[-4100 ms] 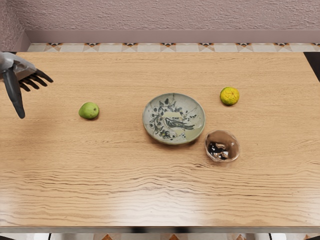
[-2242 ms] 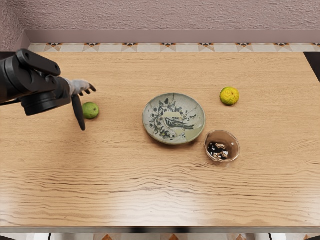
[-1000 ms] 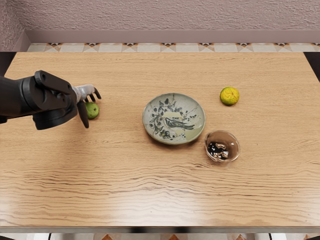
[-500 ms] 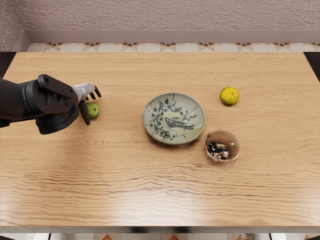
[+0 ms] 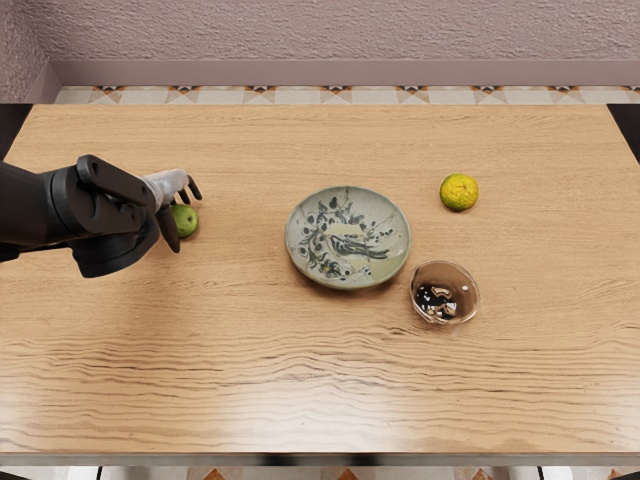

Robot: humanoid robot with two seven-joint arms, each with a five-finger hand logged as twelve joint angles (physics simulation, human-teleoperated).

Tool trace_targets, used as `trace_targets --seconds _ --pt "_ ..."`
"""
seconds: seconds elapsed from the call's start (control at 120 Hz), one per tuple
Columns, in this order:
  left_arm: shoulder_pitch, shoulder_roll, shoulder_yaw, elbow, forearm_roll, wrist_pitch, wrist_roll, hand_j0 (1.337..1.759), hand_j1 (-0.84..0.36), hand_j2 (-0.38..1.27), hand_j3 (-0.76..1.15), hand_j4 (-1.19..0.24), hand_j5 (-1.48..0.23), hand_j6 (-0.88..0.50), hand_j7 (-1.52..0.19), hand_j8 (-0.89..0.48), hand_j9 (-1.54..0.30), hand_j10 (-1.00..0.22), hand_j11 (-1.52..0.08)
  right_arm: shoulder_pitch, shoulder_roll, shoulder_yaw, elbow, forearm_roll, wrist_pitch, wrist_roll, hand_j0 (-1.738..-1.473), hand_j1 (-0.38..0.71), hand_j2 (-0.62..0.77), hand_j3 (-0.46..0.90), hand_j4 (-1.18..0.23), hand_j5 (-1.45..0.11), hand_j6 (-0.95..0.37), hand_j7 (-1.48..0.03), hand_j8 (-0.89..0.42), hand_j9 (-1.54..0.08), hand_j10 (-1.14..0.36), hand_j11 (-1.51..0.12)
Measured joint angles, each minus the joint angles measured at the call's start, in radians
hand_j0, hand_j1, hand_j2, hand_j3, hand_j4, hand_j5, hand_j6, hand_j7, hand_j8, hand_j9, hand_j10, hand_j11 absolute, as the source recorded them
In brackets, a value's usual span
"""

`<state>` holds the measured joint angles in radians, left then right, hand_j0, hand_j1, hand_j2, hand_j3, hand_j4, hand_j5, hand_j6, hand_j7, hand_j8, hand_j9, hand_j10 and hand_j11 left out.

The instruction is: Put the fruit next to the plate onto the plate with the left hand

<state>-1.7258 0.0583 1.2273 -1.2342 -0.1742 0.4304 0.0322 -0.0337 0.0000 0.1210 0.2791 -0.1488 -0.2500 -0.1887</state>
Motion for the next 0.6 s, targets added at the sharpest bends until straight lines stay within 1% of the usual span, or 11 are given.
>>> trace_targets --seconds 0.6 --pt "0.017 -0.003 0.006 0.013 -0.013 0.010 0.000 1.658 -0.13 0.08 0.00 -0.40 -0.52 -0.40 -0.52 -0.40 -0.52 -0.40 -0.52 0.000 0.000 0.000 0.000 0.000 0.000 0.000 -1.658 -0.35 0.00 0.00 0.00 0.00 0.00 0.00 0.00 0.00 0.00 0.00"
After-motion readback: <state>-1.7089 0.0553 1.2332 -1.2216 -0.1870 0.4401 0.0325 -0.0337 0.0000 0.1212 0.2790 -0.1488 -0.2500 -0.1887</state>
